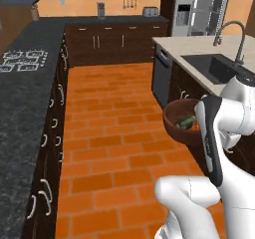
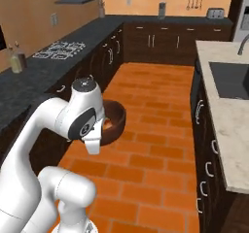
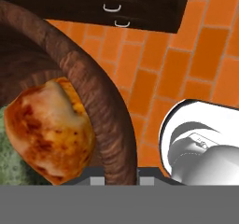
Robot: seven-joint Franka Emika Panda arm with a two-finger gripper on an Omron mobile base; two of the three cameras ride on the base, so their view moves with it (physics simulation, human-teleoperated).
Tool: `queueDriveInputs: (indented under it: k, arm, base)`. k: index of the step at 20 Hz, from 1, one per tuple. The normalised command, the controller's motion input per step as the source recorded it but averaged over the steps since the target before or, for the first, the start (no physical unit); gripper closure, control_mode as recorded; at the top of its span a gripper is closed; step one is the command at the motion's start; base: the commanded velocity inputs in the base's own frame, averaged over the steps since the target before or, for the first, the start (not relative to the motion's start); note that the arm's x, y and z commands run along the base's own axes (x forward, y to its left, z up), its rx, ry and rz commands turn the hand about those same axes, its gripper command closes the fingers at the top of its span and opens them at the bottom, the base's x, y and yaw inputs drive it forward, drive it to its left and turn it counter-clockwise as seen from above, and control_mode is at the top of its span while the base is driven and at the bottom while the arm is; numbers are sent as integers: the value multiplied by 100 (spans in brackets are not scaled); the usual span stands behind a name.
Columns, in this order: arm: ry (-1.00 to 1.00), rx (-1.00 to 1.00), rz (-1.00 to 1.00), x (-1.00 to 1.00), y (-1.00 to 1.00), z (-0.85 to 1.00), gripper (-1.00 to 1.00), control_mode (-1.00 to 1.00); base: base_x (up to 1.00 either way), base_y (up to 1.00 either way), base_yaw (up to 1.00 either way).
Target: Pick the chicken drumstick and cucumber from their plates and place them in the bowl. Then put the bowl in the fridge.
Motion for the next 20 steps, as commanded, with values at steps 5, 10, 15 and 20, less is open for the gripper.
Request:
queueDriveInputs:
  k: [5,10,15,20]
  arm:
    - [0,0,0,0,0,0,100,100]
    - [0,0,0,0,0,0,100,100]
    - [0,0,0,0,0,0,100,100]
    - [0,0,0,0,0,0,100,100]
  base:
    - [100,5,-23]
    - [100,0,-14]
    - [100,0,-12]
    - [100,2,-14]
